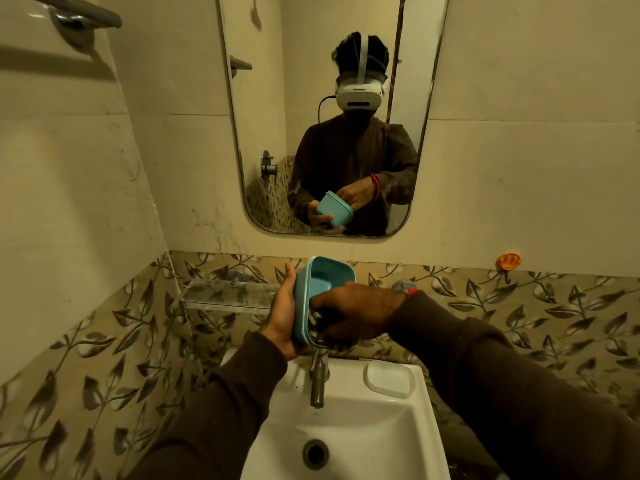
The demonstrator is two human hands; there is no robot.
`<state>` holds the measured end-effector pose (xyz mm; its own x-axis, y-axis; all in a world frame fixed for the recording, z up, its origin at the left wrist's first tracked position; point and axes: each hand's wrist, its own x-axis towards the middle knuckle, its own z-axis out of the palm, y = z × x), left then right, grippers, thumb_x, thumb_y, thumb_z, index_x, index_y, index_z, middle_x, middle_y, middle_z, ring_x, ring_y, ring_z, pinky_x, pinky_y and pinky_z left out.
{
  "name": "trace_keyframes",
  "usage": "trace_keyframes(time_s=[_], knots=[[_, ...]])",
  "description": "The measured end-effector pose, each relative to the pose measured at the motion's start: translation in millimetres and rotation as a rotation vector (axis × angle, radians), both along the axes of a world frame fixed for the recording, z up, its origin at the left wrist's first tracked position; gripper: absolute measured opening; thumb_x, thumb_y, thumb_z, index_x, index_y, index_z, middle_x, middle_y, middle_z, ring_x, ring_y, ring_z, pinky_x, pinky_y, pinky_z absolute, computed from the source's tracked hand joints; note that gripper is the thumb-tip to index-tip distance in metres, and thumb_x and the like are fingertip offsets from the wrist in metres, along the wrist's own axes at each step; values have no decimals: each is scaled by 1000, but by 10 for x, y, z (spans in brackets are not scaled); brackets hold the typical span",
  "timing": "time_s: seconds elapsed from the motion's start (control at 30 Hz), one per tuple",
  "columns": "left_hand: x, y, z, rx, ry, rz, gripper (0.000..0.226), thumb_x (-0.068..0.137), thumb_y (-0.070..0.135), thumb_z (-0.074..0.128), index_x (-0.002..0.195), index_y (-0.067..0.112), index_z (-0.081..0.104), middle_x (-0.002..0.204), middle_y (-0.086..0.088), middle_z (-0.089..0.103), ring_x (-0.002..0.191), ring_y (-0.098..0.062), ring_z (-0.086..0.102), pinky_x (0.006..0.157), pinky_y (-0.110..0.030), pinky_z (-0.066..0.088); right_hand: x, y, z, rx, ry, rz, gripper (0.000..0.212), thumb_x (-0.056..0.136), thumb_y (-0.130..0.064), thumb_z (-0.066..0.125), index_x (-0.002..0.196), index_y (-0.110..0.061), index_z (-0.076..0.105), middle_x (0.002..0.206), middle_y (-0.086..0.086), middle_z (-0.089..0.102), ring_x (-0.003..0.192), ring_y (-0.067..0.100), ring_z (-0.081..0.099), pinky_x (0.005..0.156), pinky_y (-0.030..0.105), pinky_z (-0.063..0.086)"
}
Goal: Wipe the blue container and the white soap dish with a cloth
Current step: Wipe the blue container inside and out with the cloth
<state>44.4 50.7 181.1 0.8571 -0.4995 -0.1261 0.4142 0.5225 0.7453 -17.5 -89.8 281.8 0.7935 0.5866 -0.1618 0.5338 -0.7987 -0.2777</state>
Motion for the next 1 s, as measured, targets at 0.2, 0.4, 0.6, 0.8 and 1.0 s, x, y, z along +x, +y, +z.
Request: trace_keyframes(time_s=[0.2, 0.4, 0.6, 0.8, 1.0], knots=[[-165, -147, -136, 90, 81, -9, 90, 81, 86, 37, 130, 17, 68, 130, -22, 67, 119, -40, 65, 98, -56, 53, -18, 8, -130, -292, -23, 16, 34, 89, -23, 63, 122, -18, 57, 115, 6, 64, 106, 23, 60, 98, 38, 46], [-169, -183, -92, 103, 101, 16, 85, 83, 86, 33, 125, 23, 71, 124, -21, 71, 110, -40, 70, 83, -54, 60, -21, 2, -137, -398, -329, 108, 31, 87, -30, 64, 116, -20, 61, 116, 3, 65, 112, 24, 57, 101, 48, 33], [-131, -180, 31, 148, 100, 15, 80, 82, 86, 35, 131, 28, 63, 121, -23, 72, 112, -43, 68, 89, -60, 57, 20, -164, -156, -489, -848, 93, 42, 89, -22, 30, 114, -15, 63, 118, 10, 62, 110, 30, 56, 92, 41, 42], [-65, -199, 190, 116, 71, -13, 79, 84, 85, 30, 121, 27, 68, 111, -23, 75, 96, -41, 74, 74, -56, 61, 101, -147, -208, -444, -1027, 38, 28, 85, -30, 52, 103, -18, 69, 96, 1, 72, 92, 24, 65, 78, 33, 48], [-33, -203, 143, 134, 32, 45, 82, 85, 83, 34, 131, 24, 66, 126, -21, 70, 114, -39, 67, 85, -51, 57, 65, -44, -166, -422, -772, -37, 33, 89, -34, 55, 113, -10, 53, 106, 11, 66, 104, 34, 57, 90, 43, 35]])
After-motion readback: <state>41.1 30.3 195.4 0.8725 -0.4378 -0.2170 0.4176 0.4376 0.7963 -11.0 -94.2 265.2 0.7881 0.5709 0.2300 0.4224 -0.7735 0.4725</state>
